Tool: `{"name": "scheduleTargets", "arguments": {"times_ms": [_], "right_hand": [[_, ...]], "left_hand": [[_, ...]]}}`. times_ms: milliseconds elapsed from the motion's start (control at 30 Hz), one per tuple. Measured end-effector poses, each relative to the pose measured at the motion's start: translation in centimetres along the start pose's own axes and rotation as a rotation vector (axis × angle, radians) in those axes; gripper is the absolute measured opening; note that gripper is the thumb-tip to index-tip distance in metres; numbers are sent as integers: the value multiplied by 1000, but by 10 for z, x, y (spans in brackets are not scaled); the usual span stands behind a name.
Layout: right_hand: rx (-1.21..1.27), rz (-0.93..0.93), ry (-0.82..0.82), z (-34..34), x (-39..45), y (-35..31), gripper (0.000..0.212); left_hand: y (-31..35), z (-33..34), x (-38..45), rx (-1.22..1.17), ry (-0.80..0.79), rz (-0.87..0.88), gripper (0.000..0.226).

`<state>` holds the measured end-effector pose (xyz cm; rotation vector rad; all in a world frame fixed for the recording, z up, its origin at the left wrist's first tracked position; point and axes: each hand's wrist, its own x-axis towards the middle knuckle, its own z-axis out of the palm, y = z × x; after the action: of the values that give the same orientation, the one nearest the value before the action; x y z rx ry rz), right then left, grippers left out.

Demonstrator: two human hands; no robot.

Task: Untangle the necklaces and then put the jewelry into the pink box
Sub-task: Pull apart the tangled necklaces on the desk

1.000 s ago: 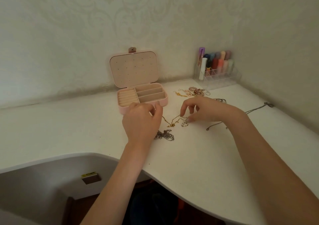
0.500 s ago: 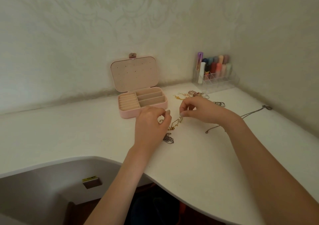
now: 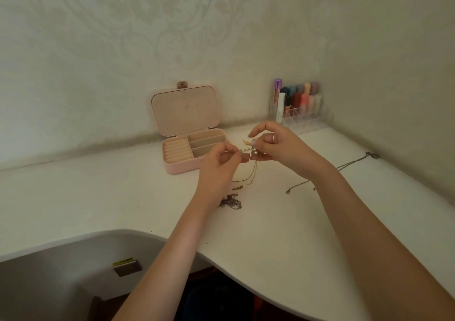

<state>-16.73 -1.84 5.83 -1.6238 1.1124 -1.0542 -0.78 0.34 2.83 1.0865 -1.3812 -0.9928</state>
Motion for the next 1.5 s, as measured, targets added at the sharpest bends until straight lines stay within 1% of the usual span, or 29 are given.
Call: {"name": "scheduleTargets", "arguments": {"times_ms": [67, 133, 267, 333, 400, 500, 633, 733, 800, 933, 1033, 1100, 1133, 1167, 1233, 1267, 1333, 1367, 1400, 1467, 1500], "right_hand": [[27, 16, -35, -1, -1, -1, 13], [32, 21, -71, -1, -2, -3, 17], [7, 30, -116, 1, -4, -5, 20], [-16, 44, -121, 1, -4, -4, 21], [-33, 51, -106, 3, -3, -2, 21], [-90, 19, -43, 6, -2, -2, 11], [-121, -16, -4, 6, -2, -3, 8], [-68, -7, 7, 1, -2, -3, 9], [-39, 11, -5, 0, -1, -3, 10], [17, 0, -22, 5, -1, -5, 7], [-4, -42, 20, 7, -2, -6, 8], [28, -66, 43, 5, -3, -8, 8], [63, -79, 43, 4, -3, -9, 7], [99, -94, 34, 3, -4, -11, 6], [146, -130, 1, 2, -6, -18, 4], [163, -151, -5, 2, -6, -21, 6], [192, -169, 49, 0, -7, -26, 9], [218, -163, 112, -2, -8, -26, 9], [258, -147, 188, -7, -8, -24, 9], [322, -104, 328, -21, -11, -19, 9], [311, -81, 378, -30, -14, -15, 8]], "left_hand": [[3, 2, 1, -139, 2, -68, 14], [6, 2, 2, -238, -2, -100, 15], [8, 0, 4, -292, 12, -112, 15], [9, 1, 6, -266, 28, -114, 18], [10, 2, 6, -177, 24, -83, 22], [10, 3, 7, -93, -10, -30, 23], [9, 5, 10, -75, -21, -32, 22], [9, 5, 11, -75, -22, -54, 23], [8, 4, 10, 12, -42, -20, 22], [0, 3, 8, 414, -94, 159, 17], [-4, 3, 9, 547, -71, 226, 15], [-3, 3, 10, 590, -33, 231, 12], [-1, 3, 9, 553, -19, 202, 8], [2, 3, 8, 456, -27, 147, 8], [10, 6, 6, 188, -133, -9, 21], [13, 8, 5, 86, -192, -63, 23], [15, 13, 4, -28, -238, -102, 16], [15, 15, 2, -57, -234, -112, 13], [15, 15, 1, -44, -220, -106, 15], [11, 13, 0, 69, -213, -53, 25], [10, 11, -1, 124, -231, -26, 27]]}}
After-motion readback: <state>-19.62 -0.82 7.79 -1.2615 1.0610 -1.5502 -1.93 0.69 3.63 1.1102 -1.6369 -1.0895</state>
